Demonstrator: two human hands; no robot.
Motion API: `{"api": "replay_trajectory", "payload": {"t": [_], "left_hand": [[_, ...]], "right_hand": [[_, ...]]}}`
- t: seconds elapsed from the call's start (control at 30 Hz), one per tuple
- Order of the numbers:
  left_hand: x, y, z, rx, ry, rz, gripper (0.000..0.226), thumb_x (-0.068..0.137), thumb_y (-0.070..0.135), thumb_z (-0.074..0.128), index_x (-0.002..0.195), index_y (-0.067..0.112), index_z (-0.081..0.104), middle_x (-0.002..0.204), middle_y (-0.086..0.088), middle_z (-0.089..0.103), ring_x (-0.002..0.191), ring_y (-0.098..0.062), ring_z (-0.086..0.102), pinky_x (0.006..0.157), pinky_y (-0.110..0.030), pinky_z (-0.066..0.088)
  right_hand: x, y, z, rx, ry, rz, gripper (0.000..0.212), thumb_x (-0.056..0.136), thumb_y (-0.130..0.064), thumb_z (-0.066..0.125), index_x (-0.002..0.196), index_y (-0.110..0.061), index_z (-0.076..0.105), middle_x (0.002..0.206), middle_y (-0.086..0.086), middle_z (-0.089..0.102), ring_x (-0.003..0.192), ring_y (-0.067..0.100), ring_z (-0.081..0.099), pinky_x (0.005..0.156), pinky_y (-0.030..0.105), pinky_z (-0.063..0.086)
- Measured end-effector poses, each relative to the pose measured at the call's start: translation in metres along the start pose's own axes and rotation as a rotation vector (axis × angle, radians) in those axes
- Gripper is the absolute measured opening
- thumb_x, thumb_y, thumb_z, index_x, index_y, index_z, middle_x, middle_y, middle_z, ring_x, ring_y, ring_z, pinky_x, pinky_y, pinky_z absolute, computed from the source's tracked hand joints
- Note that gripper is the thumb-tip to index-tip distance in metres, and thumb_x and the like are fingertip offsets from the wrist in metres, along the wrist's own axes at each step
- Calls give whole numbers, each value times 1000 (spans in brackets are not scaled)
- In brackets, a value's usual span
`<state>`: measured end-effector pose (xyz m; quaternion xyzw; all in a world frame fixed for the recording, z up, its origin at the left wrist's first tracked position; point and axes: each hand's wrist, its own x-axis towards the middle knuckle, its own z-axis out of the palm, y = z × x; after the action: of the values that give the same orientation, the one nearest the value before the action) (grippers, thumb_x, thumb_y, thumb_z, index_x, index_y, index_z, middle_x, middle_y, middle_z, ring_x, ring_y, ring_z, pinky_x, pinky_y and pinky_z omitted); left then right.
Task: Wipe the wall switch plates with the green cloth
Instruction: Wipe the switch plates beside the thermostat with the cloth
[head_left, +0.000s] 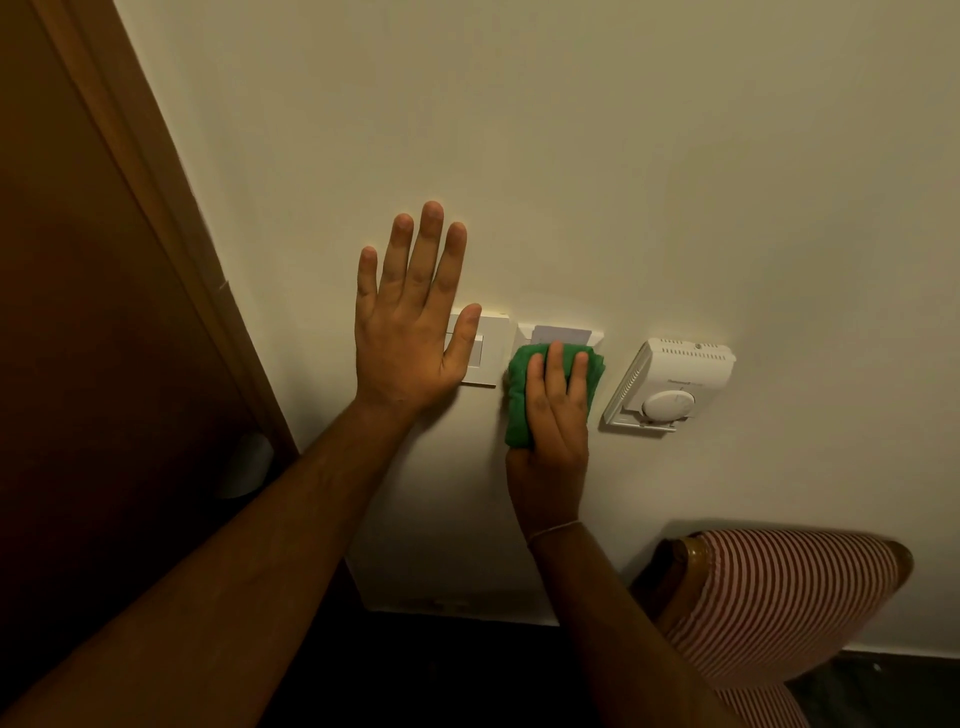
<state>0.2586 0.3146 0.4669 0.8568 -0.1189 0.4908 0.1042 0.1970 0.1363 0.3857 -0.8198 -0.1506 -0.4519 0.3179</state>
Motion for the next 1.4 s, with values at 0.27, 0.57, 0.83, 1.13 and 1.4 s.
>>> {"api": "replay_trajectory", "payload": {"t": [0.27,0.57,0.83,1.13,1.4], "left_hand": [[0,-2,0,1,-10,2,77,116,53,28,178,26,-10,183,5,-26,171,-17,-22,138,-44,-14],[1,-1,1,-10,8,3,78,116,54,29,177,28,-11,182,8,-28,171,-16,-23,138,-44,-14],[0,-2,1,-28,26,11,79,116,53,31,177,29,-11,183,9,-26,171,-15,-21,139,-45,-11],[0,-2,3,-28,32,15,79,116,52,34,178,27,-9,184,8,-24,172,-16,-18,139,-46,-9],[-1,-3,4,-57,53,24,76,116,51,31,179,25,-5,185,7,-19,173,-17,-15,139,-48,-6]], "right_hand": [[-31,11,2,-68,-94,-9,69,89,16,63,154,-1,46,168,11,31,166,22,7,135,44,13],[2,-4,8,0,5,-38,76,88,19,67,156,-1,39,167,11,31,165,25,8,133,51,16],[-5,14,0,-54,17,-58,78,88,13,76,156,-5,41,168,8,30,164,29,15,132,52,21],[-11,7,8,20,74,67,79,87,19,72,156,-2,40,169,10,30,164,31,12,132,54,17],[-5,4,12,-15,-10,-117,86,88,14,69,160,-8,28,170,5,26,165,26,13,133,49,17]]}}
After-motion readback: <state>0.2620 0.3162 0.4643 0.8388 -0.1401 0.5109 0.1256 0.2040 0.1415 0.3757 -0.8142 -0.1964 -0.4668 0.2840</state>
